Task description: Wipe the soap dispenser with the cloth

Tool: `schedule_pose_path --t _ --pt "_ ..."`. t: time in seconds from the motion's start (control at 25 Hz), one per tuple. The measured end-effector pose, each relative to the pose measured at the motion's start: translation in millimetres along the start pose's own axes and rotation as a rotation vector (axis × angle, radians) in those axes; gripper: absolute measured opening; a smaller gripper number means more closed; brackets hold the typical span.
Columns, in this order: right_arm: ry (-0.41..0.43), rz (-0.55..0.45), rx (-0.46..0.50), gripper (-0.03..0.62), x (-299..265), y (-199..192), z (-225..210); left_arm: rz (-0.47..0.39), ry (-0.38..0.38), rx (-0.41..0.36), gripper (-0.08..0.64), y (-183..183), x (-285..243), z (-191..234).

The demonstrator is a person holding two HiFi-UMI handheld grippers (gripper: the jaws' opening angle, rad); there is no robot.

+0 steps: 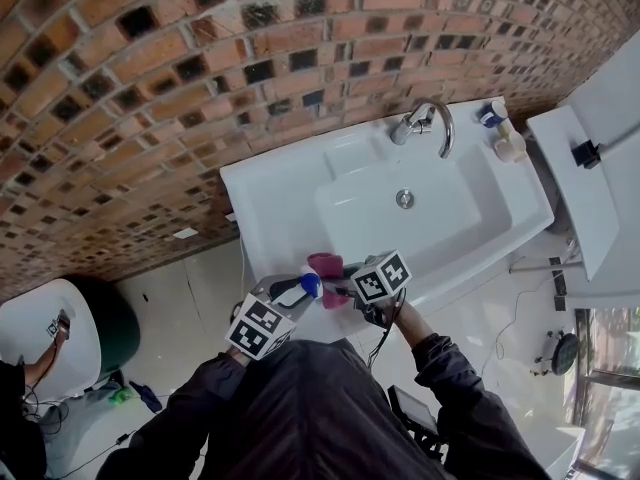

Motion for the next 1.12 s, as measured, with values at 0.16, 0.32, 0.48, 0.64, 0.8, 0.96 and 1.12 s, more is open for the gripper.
schedule_pose_path --t 0.16,0.32,0.48,0.64,0.8,0.96,1.12 --pt "-0.085 0.042 0.021 0.067 -17.4 -14.5 -8.8 -0.006 0.008 -0.002 0.149 0.5 0.8 3.3" --pt "-0.192 -0.002 0.124 0.067 -8.4 -11.4 0.0 0.001 -0.002 -0.005 0.15 1.1 1.5 4.3" --pt "-0.235 -0.058 0.206 0.067 4.3 -10.6 24.1 0.025 -0.046 -0.037 0.152 0.6 2.9 6.7" --pt "-0.218 -0.061 0.238 0.067 4.5 -20.8 37.6 0.085 -0.15 -0.118 0.153 0.4 5.9 8.0" --pt "-0.207 -0.049 0.29 0.067 12.7 -20.6 40.2 0.109 -0.167 -0.145 0.152 -0.3 9.7 6.7" --pt "-0.203 -0.124 0.43 0.067 44.5 14.7 29.9 0.074 -0.111 -0.103 0.15 -2.0 12.4 2.3" --pt "-0.161 -0.161 0.684 0.067 51.8 57.6 32.6 0.021 -0.06 -0.061 0.15 -6.1 9.8 3.5"
Point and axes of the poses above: the fingertips, and each gripper's own axes: x backward along the fingers, z to its left, y out of its top, the point moved 2 cm from there along x, backward along the fingers, and after that the axes turned 13 degrees about -y, right-handed, at the moved point
